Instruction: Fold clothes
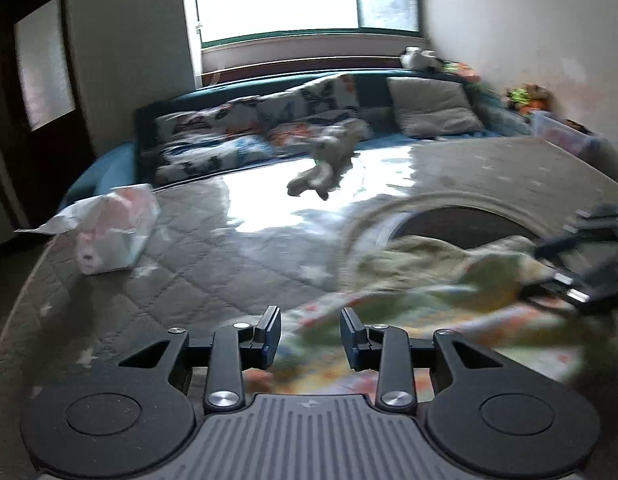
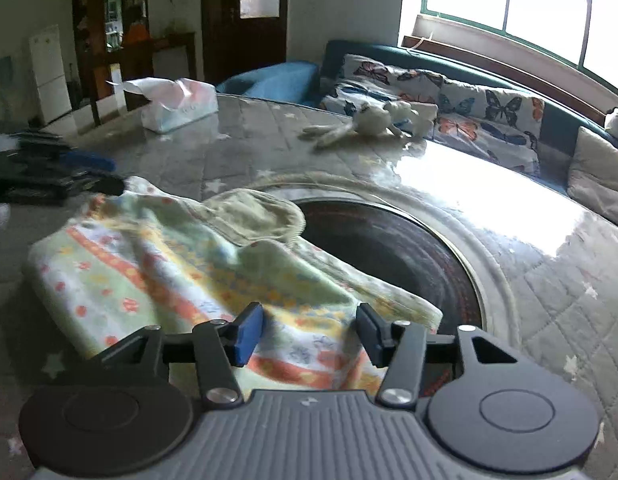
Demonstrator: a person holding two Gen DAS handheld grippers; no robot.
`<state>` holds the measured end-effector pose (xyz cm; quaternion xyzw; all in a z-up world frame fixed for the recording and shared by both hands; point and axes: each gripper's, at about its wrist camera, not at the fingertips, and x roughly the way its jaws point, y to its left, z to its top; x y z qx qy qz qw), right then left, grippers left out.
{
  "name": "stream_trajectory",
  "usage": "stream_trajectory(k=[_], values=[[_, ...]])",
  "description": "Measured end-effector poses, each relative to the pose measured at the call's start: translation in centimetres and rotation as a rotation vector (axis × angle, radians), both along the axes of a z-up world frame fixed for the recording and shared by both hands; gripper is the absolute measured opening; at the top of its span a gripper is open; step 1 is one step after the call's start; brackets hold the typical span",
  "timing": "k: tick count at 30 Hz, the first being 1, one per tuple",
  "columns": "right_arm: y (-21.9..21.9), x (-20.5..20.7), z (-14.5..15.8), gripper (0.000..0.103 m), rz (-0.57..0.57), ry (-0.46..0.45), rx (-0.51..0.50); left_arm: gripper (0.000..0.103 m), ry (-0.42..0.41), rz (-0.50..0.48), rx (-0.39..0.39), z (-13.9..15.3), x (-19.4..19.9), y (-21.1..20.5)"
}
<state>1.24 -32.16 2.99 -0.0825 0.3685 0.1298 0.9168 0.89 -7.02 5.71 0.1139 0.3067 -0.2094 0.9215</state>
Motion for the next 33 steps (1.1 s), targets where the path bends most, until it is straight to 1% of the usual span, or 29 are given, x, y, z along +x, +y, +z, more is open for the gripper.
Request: stream_trajectory(k=[3,4,6,10,13,16,19,21,22,23,24,26,28,31,33], values=[[-0.6,1.5,-0.4,0.050,-0.060,-0.007,-0.024,0.038,-0.005,-0.032,0.029,-0.5,-0.6,-0.8],[-1.0,2.0,-0.4,0.050,-0.085,-0.004,-0.019,0.038,-0.007,-0.035,0.042,-0.7,-0.6,-1.0],[-1.6,2.5,0.0,0.047,-0.103,-0.001,0.025,0.038,-0.014,-0.029,0.062,-0.9,-0.1,-0.8],[-1.4,2.0,1.4,0.047,-0.025,-0.005,0.108,0.038,0.006,-0.031,0.062,-1.4,1.2,0.2],[-0.5,2.4,1.9,0.047,0.035,0.016,0.165,0.038,0.019,-0.046,0.067,-1.9,2.0,0.6],[0.5,3.6,1.7,0.046,0.054,0.047,0.193,0.038,0.022,-0.096,0.086,-2.3,2.2,0.3],[1.2,5.5,0.8,0.046,0.037,0.075,0.206,0.037,0.012,-0.133,0.105,-2.6,2.3,-0.1],[1.3,6.4,0.2,0.039,0.027,0.108,0.245,0.034,0.011,-0.151,0.105,-2.6,2.6,-0.2],[1.4,6.6,0.0,0.036,0.025,0.114,0.251,0.030,0.013,-0.160,0.101,-2.6,2.8,-0.3],[1.5,6.7,-0.2,0.030,0.024,0.119,0.252,0.026,0.014,-0.170,0.098,-2.7,3.0,-0.4],[1.6,6.8,-0.3,0.021,0.023,0.123,0.254,0.026,0.016,-0.180,0.095,-2.7,3.2,-0.4],[1.8,7.1,-0.6,0.015,0.021,0.132,0.258,0.026,0.011,-0.201,0.090,-2.7,3.3,-0.5],[1.7,7.0,-0.5,0.009,0.014,0.122,0.255,0.026,0.006,-0.231,0.077,-2.6,3.3,-0.6],[1.6,7.0,-0.5,0.008,0.005,0.120,0.256,0.026,0.002,-0.266,0.081,-2.7,3.3,-1.0],[1.3,7.2,-0.6,0.013,0.000,0.131,0.270,0.027,0.003,-0.275,0.103,-2.9,3.5,-1.4]])
